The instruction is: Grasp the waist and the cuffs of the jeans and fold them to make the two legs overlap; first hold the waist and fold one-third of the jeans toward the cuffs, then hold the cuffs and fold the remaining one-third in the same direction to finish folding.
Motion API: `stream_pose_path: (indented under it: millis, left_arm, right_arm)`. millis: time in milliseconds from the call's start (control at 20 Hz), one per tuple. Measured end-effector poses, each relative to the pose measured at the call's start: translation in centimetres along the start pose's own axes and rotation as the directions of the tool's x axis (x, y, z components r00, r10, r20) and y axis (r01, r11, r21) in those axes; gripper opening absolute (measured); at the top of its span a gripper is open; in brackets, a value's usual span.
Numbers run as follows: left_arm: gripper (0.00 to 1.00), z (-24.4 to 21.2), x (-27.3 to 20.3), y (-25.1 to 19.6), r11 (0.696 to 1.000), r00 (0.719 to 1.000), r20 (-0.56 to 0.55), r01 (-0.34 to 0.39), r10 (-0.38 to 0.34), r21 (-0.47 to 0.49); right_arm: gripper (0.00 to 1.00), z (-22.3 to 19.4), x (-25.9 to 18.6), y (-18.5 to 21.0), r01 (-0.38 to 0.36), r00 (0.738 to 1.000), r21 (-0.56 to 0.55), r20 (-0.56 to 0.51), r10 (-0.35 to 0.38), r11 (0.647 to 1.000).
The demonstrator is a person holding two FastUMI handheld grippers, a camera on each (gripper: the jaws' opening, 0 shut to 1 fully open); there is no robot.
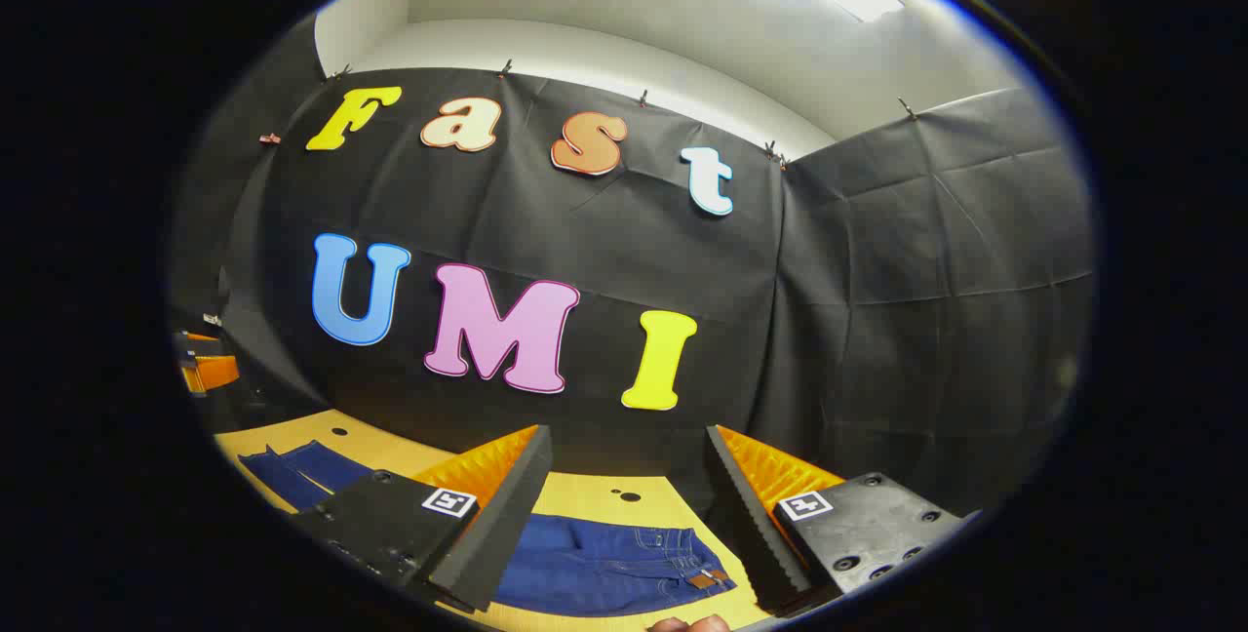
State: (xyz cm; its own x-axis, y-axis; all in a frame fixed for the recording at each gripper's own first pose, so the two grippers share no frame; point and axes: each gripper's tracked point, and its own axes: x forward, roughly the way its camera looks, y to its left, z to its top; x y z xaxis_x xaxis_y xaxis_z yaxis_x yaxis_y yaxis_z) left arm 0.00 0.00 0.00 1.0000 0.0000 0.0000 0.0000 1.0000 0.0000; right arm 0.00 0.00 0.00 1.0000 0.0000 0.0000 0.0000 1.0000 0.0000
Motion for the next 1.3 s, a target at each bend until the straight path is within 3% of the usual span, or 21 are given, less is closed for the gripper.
stream_pose_path:
  millis: [150, 450, 700, 900, 950, 1150, 1300]
  left_arm:
    - [0.92, 0.0, 1.1, -1.3, 0.999, 0.999, 0.002, 0.033, -0.033, 0.006]
    - [1.00, 0.0, 2.7, -3.7, 0.996, 0.996, -0.003, 0.087, -0.087, -0.006]
    - [0.96, 0.8, 2.6, -4.2, 0.994, 0.995, 0.011, 0.104, -0.104, 0.032]
    - [0.92, 0.3, 1.7, -2.9, 0.994, 0.996, -0.005, 0.087, -0.087, 0.070]
    - [0.96, 0.2, 1.5, -2.4, 0.993, 0.997, -0.013, 0.081, -0.080, 0.082]
    - [0.96, -1.3, 0.6, 0.7, 0.985, 0.997, -0.048, 0.063, -0.056, 0.158]
    - [0.98, -4.3, 0.0, 2.9, 0.964, 0.988, -0.125, 0.118, -0.090, 0.238]
  right_arm:
    - [0.96, -0.1, -0.3, -0.4, -0.006, 1.000, -0.019, -0.005, 0.006, 1.000]
    - [0.96, -0.5, -0.9, -1.7, 0.010, 1.000, -0.093, -0.017, -0.012, 0.996]
    - [0.96, -0.6, -1.7, -1.9, 0.003, 1.000, -0.136, -0.003, -0.004, 0.991]
    - [0.96, -1.6, -0.9, -1.5, -0.019, 1.000, -0.144, -0.026, 0.016, 0.989]
    - [0.96, -1.8, -0.7, -1.5, -0.023, 0.999, -0.135, -0.029, 0.020, 0.991]
    - [0.96, -2.6, 1.2, -1.3, -0.034, 0.999, -0.134, -0.042, 0.028, 0.990]
    - [0.96, -3.5, 2.8, -1.7, -0.051, 0.997, -0.188, -0.058, 0.040, 0.981]
